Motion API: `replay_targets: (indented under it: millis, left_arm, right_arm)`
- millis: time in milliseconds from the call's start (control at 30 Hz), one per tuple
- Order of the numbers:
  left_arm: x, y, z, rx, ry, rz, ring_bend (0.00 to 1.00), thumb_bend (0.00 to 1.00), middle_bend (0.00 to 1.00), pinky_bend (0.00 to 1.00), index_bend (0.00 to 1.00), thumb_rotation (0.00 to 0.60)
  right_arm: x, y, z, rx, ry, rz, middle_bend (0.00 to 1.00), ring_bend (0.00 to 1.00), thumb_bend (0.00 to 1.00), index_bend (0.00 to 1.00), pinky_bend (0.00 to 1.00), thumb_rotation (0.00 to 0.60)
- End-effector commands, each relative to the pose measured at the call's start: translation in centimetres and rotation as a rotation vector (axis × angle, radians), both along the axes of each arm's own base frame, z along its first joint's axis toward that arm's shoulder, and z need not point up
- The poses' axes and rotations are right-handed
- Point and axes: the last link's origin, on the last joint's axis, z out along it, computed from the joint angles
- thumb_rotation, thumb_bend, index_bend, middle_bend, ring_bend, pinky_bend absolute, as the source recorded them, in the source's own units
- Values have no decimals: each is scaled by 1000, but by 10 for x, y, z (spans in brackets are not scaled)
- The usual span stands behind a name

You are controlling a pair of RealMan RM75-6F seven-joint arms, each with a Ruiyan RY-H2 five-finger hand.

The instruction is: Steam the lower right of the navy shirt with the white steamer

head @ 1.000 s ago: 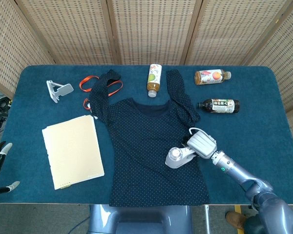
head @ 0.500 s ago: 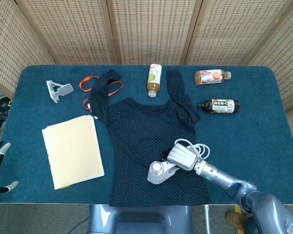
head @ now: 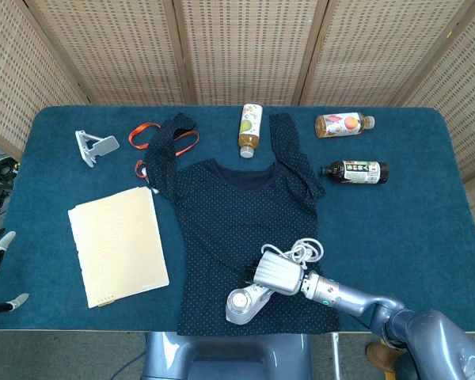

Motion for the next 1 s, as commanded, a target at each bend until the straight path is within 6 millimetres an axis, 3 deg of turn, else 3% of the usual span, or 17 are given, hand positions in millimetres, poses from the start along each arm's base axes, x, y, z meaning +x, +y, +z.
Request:
replay_targets:
  millis: [33, 300, 633, 800, 1000]
  left_arm:
    - [0, 0, 0, -1, 0, 0, 0, 0, 0, 0, 0, 600]
    - [2, 0, -3, -8, 3, -8, 0, 0, 0, 0, 0, 600]
    - [5, -2, -5, -11, 6, -11, 0, 0, 0, 0, 0, 600]
    - [5, -2, -7, -13, 7, -11, 0, 0, 0, 0, 0, 600]
    - [7, -2, -8, -18, 7, -16, 0, 0, 0, 0, 0, 600]
  right_arm:
    - [-10, -9, 7, -64, 27, 5, 607, 689, 1000, 745, 1000, 600]
    - [-54, -28, 24, -149, 139, -79, 606, 689, 1000, 745, 1000, 600]
    - [-91, -46, 42, -238, 177, -230, 606, 689, 1000, 746, 1000, 600]
    - [-96, -48, 45, -238, 147, -291, 606, 689, 1000, 746, 1000, 600]
    - [-85, -37, 31, -167, 97, -263, 607, 689, 1000, 746, 1000, 600]
